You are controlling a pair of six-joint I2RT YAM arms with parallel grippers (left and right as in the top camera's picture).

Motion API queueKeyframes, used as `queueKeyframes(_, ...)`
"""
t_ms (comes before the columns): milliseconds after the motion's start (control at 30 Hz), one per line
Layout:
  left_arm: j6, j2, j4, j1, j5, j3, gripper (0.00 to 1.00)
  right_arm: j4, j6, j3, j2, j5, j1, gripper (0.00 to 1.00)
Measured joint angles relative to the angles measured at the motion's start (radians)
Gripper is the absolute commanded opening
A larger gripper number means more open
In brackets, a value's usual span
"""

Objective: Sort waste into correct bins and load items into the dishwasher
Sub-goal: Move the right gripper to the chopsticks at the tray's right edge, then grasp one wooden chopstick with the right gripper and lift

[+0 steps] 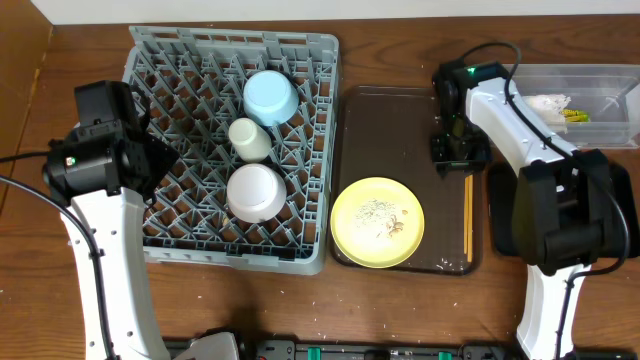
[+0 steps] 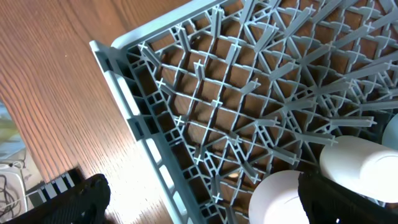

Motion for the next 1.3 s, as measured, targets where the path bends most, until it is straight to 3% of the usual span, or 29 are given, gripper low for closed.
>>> queueKeyframes(400,0.000,0.000,0.000,0.000,0.000,0.000,0.98,0.138,0.032,-0.109,0.000,-0.007,-0.068,0.34)
queueKeyframes(833,0.000,0.000,0.000,0.000,0.000,0.000,0.98,0.164,0.035,-0.122,0.000,-0.018,-0.068,0.34)
queueKeyframes(1100,0.000,0.000,0.000,0.000,0.000,0.000,0.98,0.100,0.042,-0.109,0.000,-0.020,-0.068,0.36)
queueKeyframes(1300,0.000,0.000,0.000,0.000,0.000,0.000,0.98,0.002,0.041,0.009,0.000,-0.020,-0.068,0.39)
